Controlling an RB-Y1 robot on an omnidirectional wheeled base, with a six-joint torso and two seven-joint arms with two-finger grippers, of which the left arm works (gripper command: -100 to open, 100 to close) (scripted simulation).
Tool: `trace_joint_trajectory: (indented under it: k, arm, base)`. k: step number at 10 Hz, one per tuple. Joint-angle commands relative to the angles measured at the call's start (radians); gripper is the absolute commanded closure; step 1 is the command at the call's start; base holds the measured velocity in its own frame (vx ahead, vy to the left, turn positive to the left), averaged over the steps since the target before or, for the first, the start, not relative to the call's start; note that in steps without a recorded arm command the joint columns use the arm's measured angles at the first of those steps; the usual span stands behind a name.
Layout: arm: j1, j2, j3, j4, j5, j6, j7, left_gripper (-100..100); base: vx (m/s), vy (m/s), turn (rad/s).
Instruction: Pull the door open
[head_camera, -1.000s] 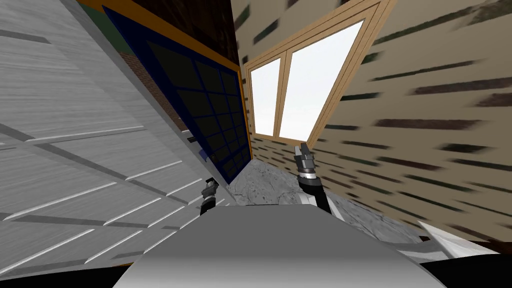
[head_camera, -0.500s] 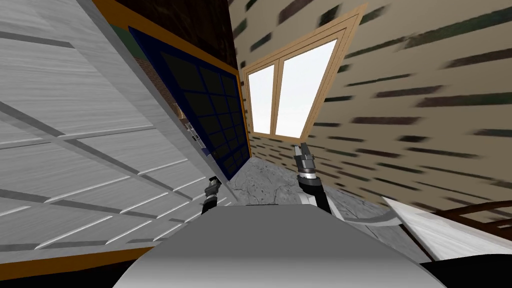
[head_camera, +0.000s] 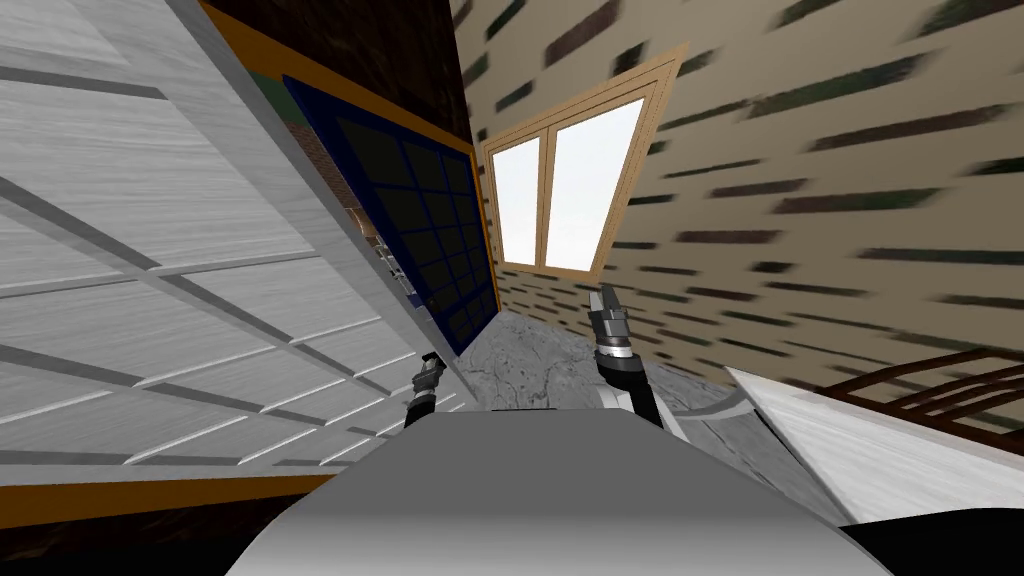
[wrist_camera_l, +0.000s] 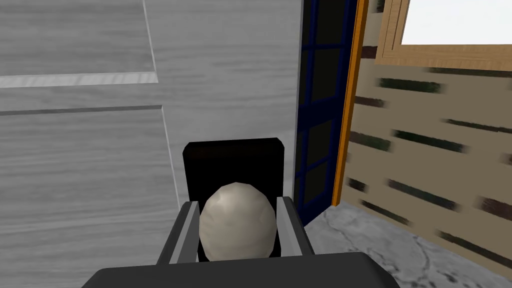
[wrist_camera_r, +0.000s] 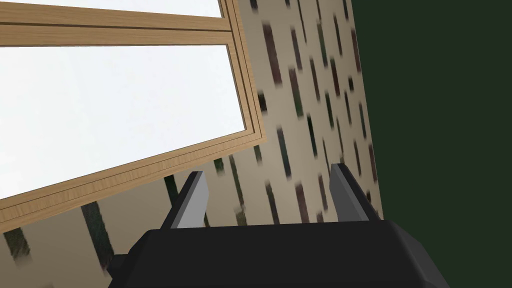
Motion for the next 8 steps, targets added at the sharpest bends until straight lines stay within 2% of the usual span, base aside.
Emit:
trace_joint_trajectory:
  k: [1, 5, 6, 7, 8]
  arm:
    - [0.009, 0.006, -0.017, -0.01, -0.011, -0.002, 0.014, 100]
    - [0.024, 0.023, -0.061, -0.027, -0.04, -0.011, 0.049, 100]
    - [0.024, 0.021, -0.055, -0.029, -0.036, -0.009, 0.043, 100]
    - [0.036, 0.029, -0.077, -0.035, -0.05, -0.016, 0.061, 100]
    - [0.038, 0.031, -0.082, -0.037, -0.054, -0.018, 0.065, 100]
  base:
    - [-0.185, 0.011, -0.05]
    - [-0.216, -0.001, -0.052]
    - [-0.102, -0.013, -0.012]
    - [-0.145, 0.011, -0.055]
    - [-0.181, 0.017, -0.059]
